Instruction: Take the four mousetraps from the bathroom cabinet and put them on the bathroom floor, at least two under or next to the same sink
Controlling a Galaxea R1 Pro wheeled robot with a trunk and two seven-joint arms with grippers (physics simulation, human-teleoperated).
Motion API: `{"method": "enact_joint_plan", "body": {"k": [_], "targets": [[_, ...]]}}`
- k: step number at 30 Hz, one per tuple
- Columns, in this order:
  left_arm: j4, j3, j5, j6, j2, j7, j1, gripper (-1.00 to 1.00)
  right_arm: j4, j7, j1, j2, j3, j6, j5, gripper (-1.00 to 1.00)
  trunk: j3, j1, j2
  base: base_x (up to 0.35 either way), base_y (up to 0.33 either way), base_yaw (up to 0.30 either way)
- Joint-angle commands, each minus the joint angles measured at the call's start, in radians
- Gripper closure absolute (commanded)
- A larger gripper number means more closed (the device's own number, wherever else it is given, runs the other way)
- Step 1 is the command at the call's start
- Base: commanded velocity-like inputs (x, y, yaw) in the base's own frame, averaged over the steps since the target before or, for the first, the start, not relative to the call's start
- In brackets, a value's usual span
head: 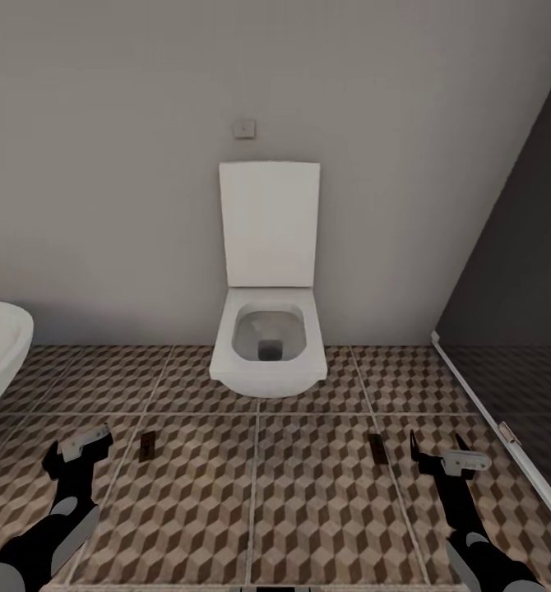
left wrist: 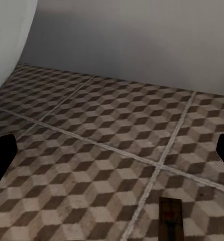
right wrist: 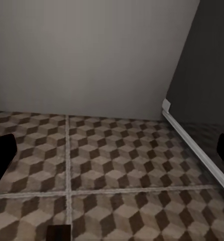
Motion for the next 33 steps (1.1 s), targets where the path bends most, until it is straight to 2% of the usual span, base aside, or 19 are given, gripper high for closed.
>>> {"method": "enact_joint_plan", "body": {"k": [1,21,27,33], "targets": [[-0.001,-0.008,0.005,-0.004,0.001,0.008,-0.001,-1.0,0.0,-0.002,-0.001,-0.001,0.007,-0.003,-0.008,-1.0,0.003,-0.001,0.0,0.0,0.0,0.0],[0.014,-0.009,0.007,-0.003,0.0,0.003,-0.001,-1.0,0.001,0.002,-0.001,0.006,0.009,0.005,-0.011,-1.0,0.08,-0.01,0.005,0.0,0.0,0.0],[0.069,-0.01,0.01,-0.003,-0.003,0.002,-0.001,-1.0,0.033,0.005,-0.001,0.009,0.013,0.01,-0.01,-1.0,0.104,-0.012,0.006,0.0,0.0,0.0],[0.166,-0.009,0.013,-0.004,-0.012,-0.003,-0.001,-1.0,0.136,0.008,-0.001,0.015,0.017,0.021,-0.008,-1.0,0.127,-0.015,0.007,0.0,0.0,0.0]]}}
